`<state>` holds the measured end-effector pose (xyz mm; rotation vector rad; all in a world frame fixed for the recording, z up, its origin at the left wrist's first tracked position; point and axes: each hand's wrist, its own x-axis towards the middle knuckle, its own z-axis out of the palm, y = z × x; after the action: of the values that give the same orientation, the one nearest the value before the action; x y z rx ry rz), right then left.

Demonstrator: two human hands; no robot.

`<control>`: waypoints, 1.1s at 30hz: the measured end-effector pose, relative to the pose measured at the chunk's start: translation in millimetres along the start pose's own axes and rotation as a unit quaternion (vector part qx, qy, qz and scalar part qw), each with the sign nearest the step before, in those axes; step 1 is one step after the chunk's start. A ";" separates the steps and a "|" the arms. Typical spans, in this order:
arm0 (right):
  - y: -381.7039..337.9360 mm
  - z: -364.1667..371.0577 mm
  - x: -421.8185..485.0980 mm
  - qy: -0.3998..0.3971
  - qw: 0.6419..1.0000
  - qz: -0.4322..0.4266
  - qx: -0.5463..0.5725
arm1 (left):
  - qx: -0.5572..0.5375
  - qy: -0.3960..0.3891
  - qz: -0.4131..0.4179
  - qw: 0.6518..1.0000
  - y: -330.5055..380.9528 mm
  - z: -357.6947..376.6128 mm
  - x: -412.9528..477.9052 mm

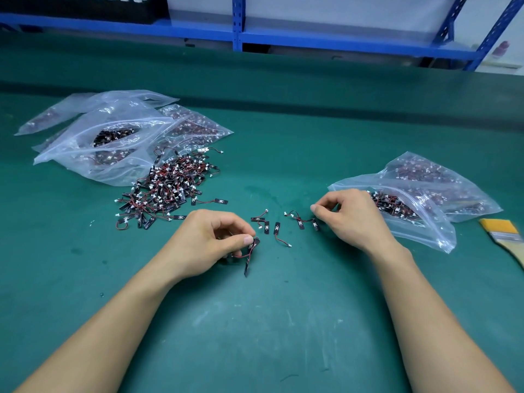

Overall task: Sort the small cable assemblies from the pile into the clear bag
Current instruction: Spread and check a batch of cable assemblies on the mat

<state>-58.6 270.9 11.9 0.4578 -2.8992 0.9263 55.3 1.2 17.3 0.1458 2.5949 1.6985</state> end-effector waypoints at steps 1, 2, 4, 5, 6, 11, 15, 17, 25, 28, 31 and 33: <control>-0.3 0.1 0.1 0.003 1.000 -0.002 0.000 | -0.005 0.003 -0.004 1.000 0.4 -0.3 -0.1; -0.6 0.1 0.3 0.007 1.000 -0.003 0.000 | -0.011 0.003 -0.008 1.000 0.8 -0.6 -0.1; -1.0 0.2 0.3 0.011 1.000 -0.005 0.001 | -0.022 0.000 -0.017 1.000 1.3 -0.8 -0.1; -1.0 0.2 0.2 0.011 1.000 -0.006 0.001 | -0.022 0.000 -0.018 1.000 1.6 -0.5 -0.2; -1.2 0.2 0.1 0.010 1.000 -0.006 -0.001 | -0.015 0.003 -0.018 1.000 1.5 -0.2 -0.5; -1.7 -0.6 -0.2 0.012 1.000 -0.006 -0.006 | 0.104 0.060 -0.001 0.993 -0.4 -2.0 -1.2; -1.6 -0.6 -0.3 0.013 1.000 -0.006 -0.010 | 0.135 0.096 0.002 0.986 -0.2 -6.4 -0.4; -2.3 -0.3 0.0 0.013 1.000 -0.005 -0.011 | 0.109 0.114 -0.002 0.987 -0.1 -7.0 0.0; -2.5 0.0 -0.3 0.019 1.000 -0.010 -0.011 | 0.057 0.110 -0.006 0.992 -1.5 -8.7 0.4; -2.6 -0.3 -0.3 0.019 1.000 -0.010 -0.009 | 0.082 0.050 -0.005 0.995 -2.3 -4.4 -1.1; -3.3 -1.0 -0.5 0.016 1.000 -0.011 -0.009 | 0.078 0.027 0.004 0.997 -2.7 -3.2 -1.7; -3.3 -1.0 -0.6 0.019 1.000 -0.011 -0.008 | 0.068 0.023 0.009 0.997 -3.6 -3.6 -1.7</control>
<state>-57.0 269.1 14.5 0.4652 -2.8586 0.8965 56.5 -3.7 15.4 0.1354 2.7506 1.5470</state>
